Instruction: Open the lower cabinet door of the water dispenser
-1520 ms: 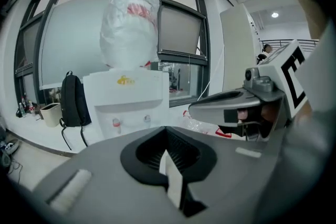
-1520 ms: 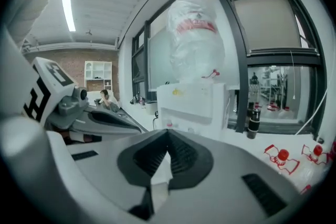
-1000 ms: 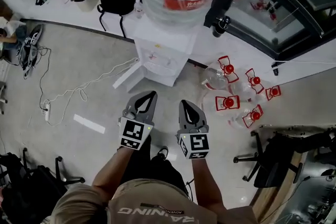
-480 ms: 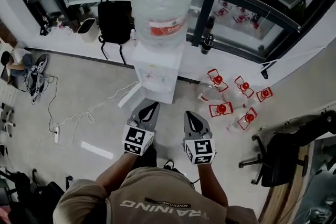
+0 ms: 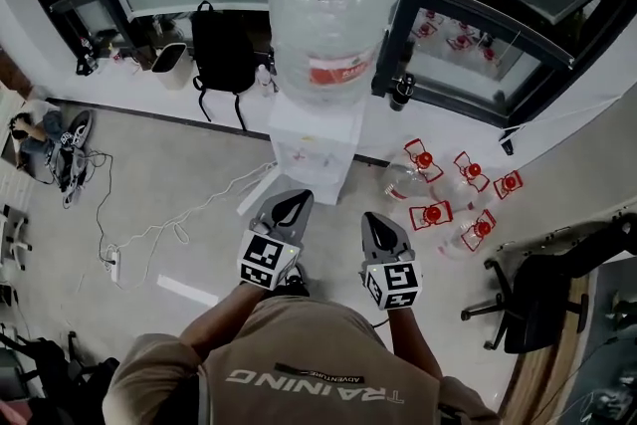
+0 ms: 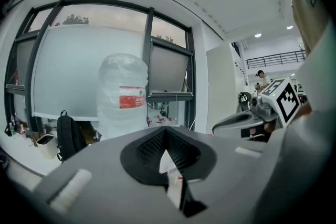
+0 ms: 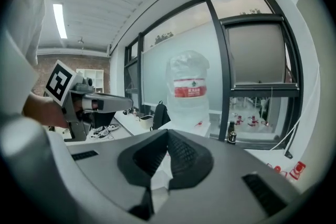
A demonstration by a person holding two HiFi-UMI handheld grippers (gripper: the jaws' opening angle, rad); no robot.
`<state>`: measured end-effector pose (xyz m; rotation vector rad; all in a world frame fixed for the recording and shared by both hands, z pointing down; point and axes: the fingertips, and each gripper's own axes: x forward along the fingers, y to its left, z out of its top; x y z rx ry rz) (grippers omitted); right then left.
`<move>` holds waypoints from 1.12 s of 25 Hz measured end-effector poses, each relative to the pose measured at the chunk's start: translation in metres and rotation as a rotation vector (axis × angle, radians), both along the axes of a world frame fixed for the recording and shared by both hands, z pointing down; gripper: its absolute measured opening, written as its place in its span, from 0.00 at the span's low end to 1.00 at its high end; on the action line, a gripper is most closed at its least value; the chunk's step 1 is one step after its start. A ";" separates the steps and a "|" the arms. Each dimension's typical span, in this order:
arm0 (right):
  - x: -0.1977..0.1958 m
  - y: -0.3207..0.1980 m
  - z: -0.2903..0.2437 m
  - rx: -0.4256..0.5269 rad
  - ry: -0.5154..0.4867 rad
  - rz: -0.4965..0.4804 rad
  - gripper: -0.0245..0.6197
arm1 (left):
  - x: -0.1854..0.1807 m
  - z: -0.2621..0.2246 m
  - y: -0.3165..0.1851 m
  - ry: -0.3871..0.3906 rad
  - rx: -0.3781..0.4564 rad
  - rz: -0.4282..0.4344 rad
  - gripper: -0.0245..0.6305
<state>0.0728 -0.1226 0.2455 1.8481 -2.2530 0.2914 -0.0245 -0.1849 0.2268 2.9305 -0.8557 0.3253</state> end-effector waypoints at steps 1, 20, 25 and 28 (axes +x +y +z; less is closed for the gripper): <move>-0.003 -0.006 -0.001 0.001 0.003 0.005 0.05 | -0.005 -0.001 -0.007 0.007 0.004 -0.001 0.04; -0.058 -0.091 -0.030 0.040 0.128 -0.056 0.05 | -0.061 -0.025 -0.085 0.080 0.057 -0.064 0.04; -0.065 -0.102 -0.050 0.090 0.104 -0.087 0.05 | -0.058 -0.038 -0.089 0.067 0.096 -0.076 0.04; -0.067 -0.110 -0.059 0.117 0.081 -0.108 0.05 | -0.050 -0.045 -0.088 0.067 0.105 -0.077 0.04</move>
